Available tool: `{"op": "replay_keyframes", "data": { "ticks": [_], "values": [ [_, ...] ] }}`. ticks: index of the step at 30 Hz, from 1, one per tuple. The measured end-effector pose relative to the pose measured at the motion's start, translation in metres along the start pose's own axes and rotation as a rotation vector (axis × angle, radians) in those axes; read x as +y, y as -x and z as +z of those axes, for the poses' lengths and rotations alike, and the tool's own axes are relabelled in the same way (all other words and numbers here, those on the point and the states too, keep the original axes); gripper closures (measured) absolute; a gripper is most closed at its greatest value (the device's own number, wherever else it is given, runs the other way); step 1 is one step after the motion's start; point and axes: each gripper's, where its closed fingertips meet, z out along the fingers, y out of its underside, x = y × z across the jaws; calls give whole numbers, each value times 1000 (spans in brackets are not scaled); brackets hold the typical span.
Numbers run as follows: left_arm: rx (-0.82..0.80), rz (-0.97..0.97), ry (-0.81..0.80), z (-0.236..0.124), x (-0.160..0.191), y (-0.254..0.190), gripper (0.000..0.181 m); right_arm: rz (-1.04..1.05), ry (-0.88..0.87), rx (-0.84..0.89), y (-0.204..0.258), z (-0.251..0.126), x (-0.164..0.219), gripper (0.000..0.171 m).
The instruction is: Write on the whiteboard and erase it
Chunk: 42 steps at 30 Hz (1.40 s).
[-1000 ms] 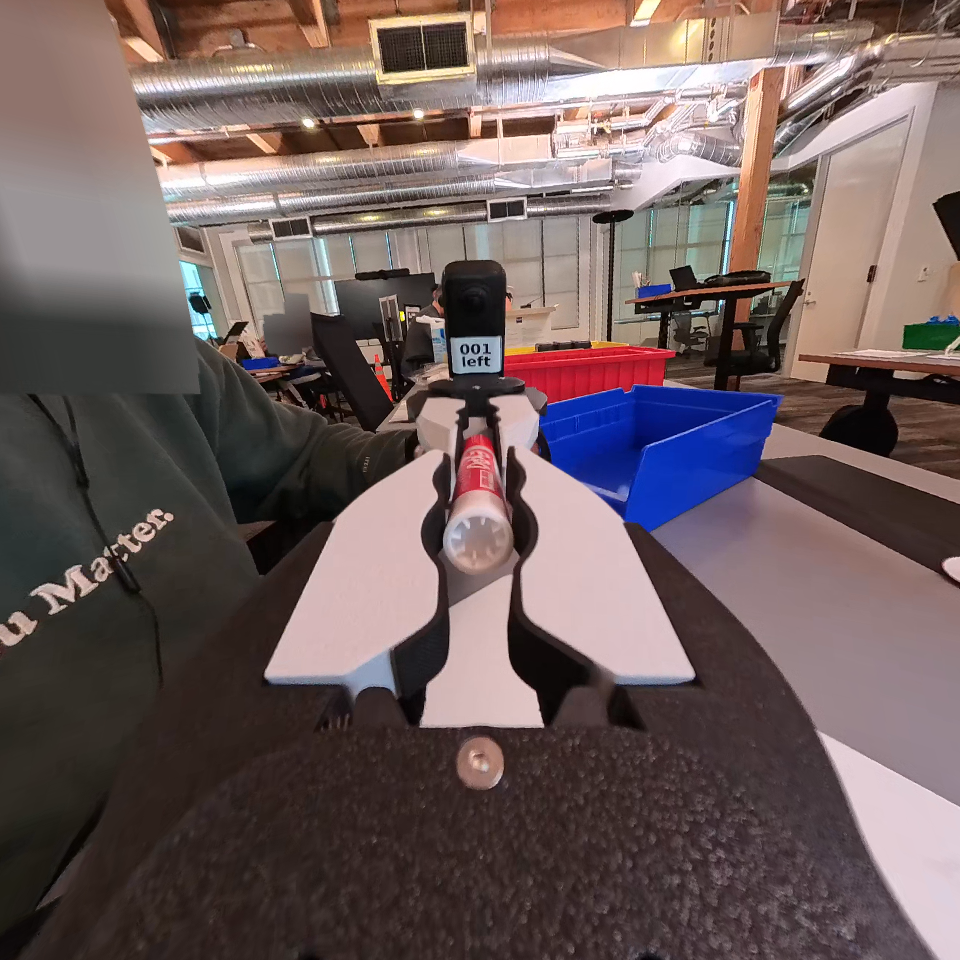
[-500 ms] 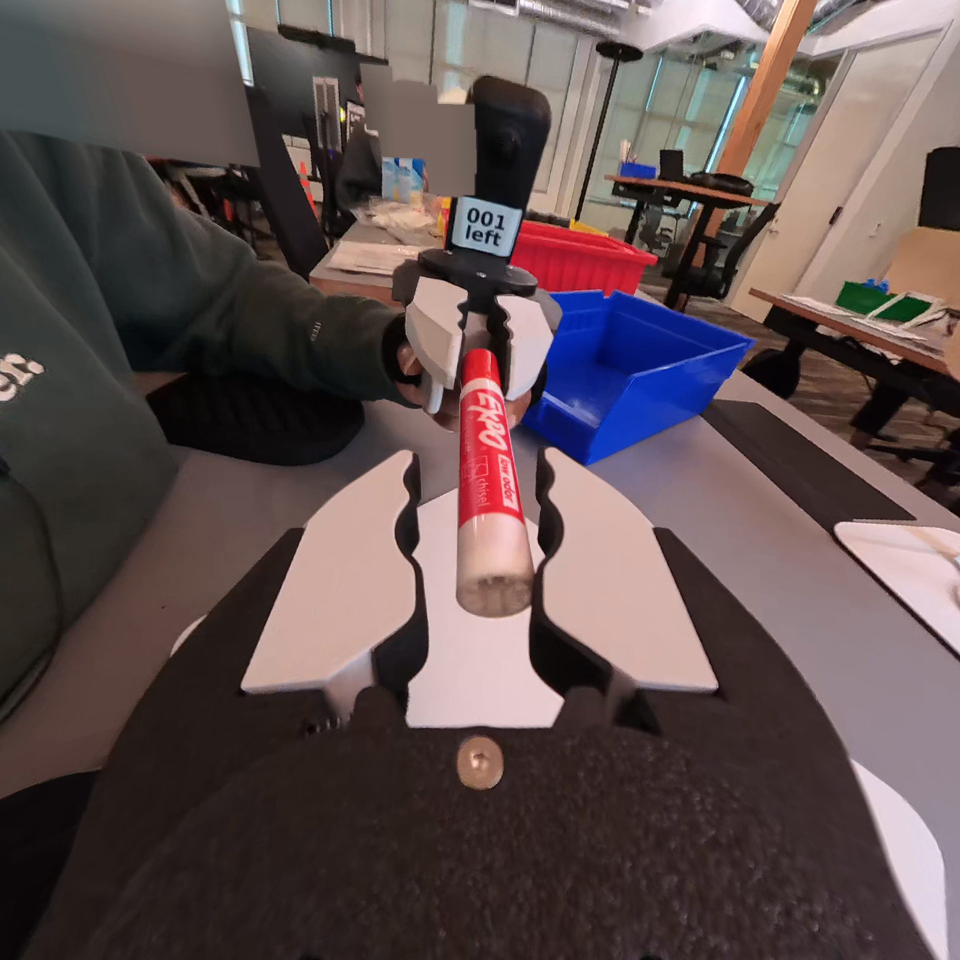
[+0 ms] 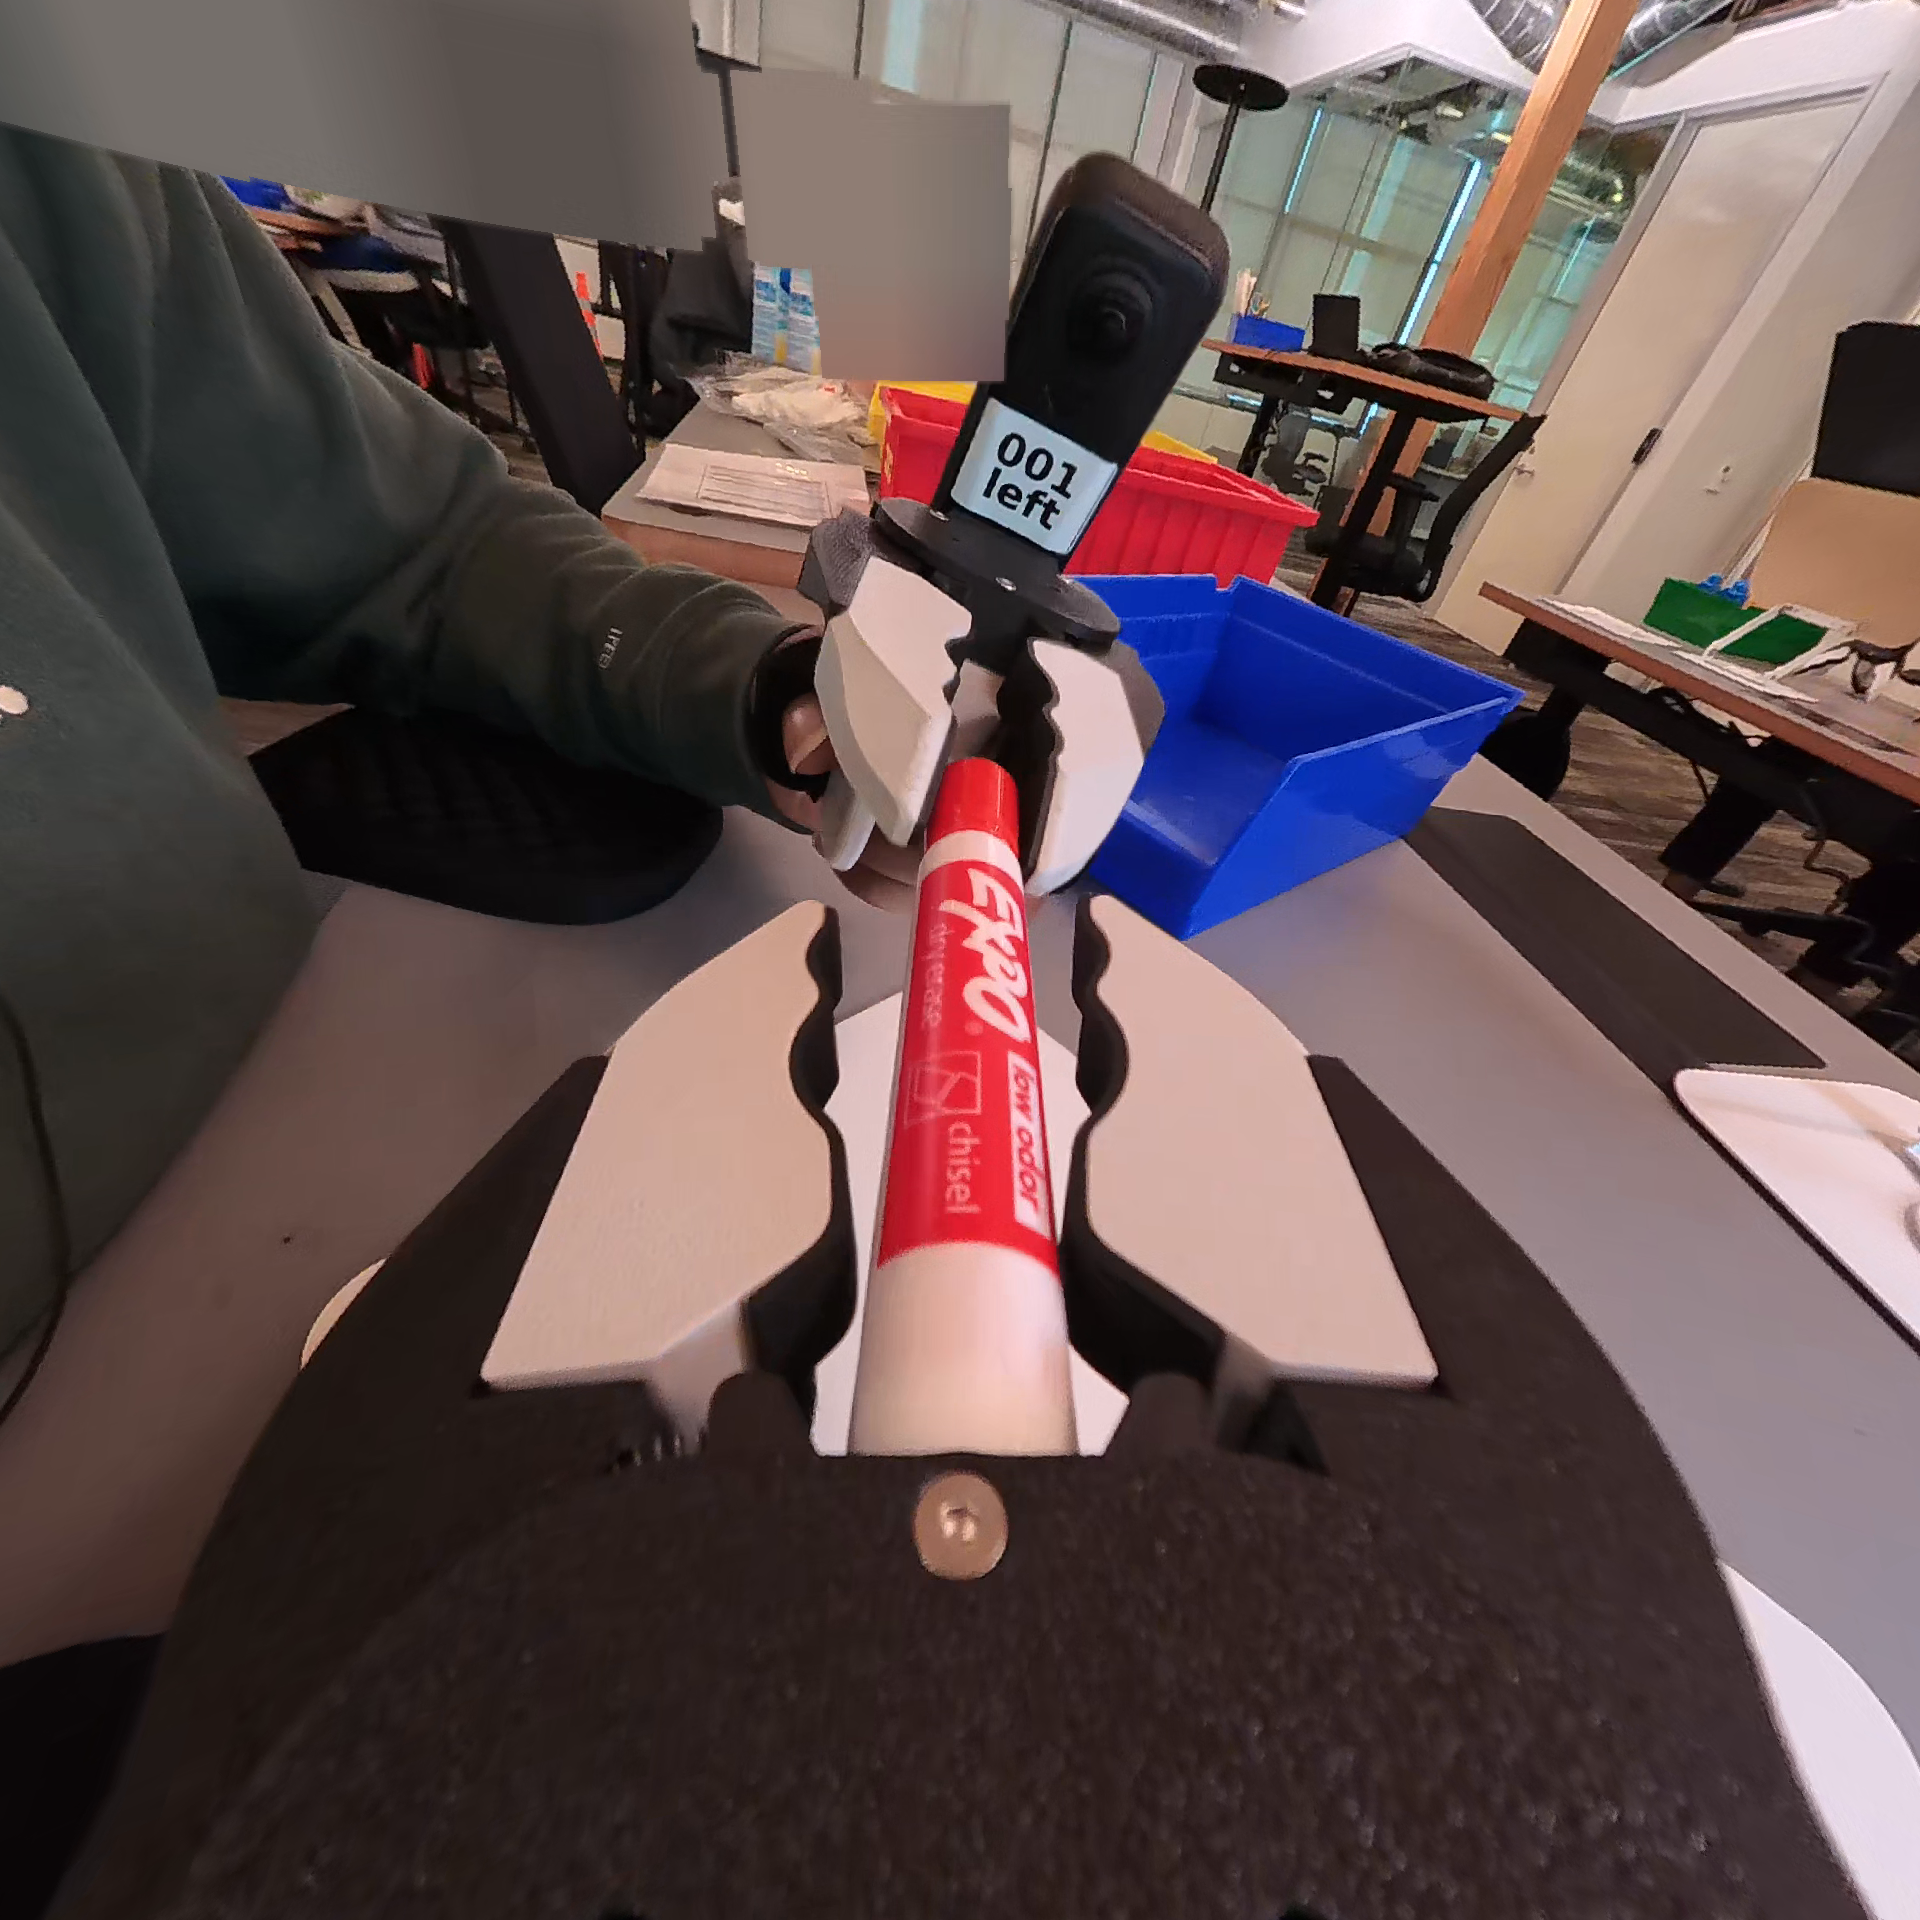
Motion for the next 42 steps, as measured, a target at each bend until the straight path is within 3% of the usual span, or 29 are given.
{"op": "replay_keyframes", "data": {
  "ticks": [14, 25, 32, 42],
  "values": [
    [26, -93, 34, 1, 11, 2, 162, -9, 16, 11, 2, 0, 7, 137],
    [8, -109, -24, 1, 6, 6, 156, 153, -9, 19, -4, 1, 8, 139],
    [7, -116, -41, 0, 4, 8, 162, 196, -41, 10, -4, 2, 4, 139],
    [14, -197, 10, 0, 16, 14, 162, 217, -6, -14, -3, 2, 15, 137]
  ]
}}
